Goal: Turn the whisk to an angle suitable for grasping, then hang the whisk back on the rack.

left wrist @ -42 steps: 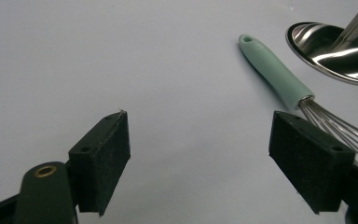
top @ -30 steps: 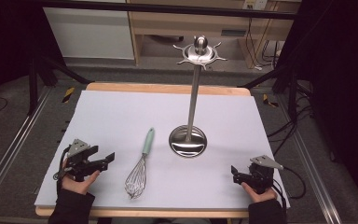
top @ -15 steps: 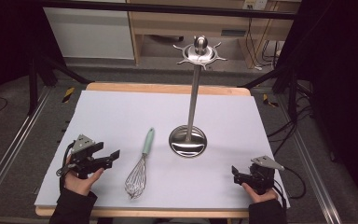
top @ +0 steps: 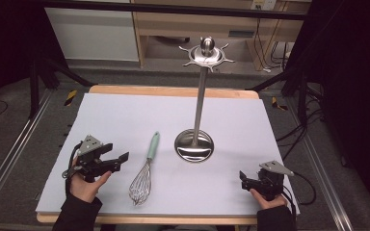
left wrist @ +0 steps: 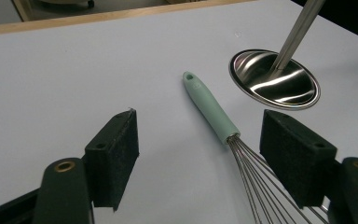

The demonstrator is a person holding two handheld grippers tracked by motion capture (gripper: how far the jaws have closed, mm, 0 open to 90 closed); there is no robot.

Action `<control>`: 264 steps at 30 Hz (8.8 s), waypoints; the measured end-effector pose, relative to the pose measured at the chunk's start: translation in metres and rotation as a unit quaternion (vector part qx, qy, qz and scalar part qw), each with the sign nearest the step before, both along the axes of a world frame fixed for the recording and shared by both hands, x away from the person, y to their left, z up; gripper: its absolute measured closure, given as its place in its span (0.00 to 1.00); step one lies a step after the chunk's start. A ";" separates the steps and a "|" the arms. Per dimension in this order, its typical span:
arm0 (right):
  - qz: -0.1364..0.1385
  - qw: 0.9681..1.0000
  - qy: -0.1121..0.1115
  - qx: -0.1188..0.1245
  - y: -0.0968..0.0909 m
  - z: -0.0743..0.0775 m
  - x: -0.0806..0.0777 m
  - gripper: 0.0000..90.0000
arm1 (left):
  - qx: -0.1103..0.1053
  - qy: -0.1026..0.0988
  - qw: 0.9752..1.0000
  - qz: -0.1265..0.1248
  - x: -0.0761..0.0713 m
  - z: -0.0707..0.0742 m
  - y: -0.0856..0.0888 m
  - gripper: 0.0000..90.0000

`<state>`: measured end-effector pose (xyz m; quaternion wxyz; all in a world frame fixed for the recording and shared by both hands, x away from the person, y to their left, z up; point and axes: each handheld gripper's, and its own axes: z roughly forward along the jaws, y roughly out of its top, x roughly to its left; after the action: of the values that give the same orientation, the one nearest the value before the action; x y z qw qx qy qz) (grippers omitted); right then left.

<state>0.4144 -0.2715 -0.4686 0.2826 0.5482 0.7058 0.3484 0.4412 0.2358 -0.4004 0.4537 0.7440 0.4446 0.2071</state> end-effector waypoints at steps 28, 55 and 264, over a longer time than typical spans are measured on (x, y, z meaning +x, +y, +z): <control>0.007 1.000 0.002 0.007 0.000 0.000 0.001 0.08 | 0.016 0.007 1.000 -0.024 0.019 0.018 -0.033 0.29; 0.006 1.000 0.003 0.004 0.002 0.000 0.003 0.08 | 0.049 0.054 0.997 -0.038 0.041 0.004 -0.065 0.32; 0.015 1.000 0.017 0.010 0.003 -0.003 0.006 0.08 | -0.047 -0.102 0.993 -0.043 -0.014 0.071 -0.040 0.77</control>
<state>0.4209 -0.2684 -0.4713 0.2597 0.5459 0.7155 0.3501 0.4271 0.1958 -0.3292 0.5392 0.7155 0.3731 0.2410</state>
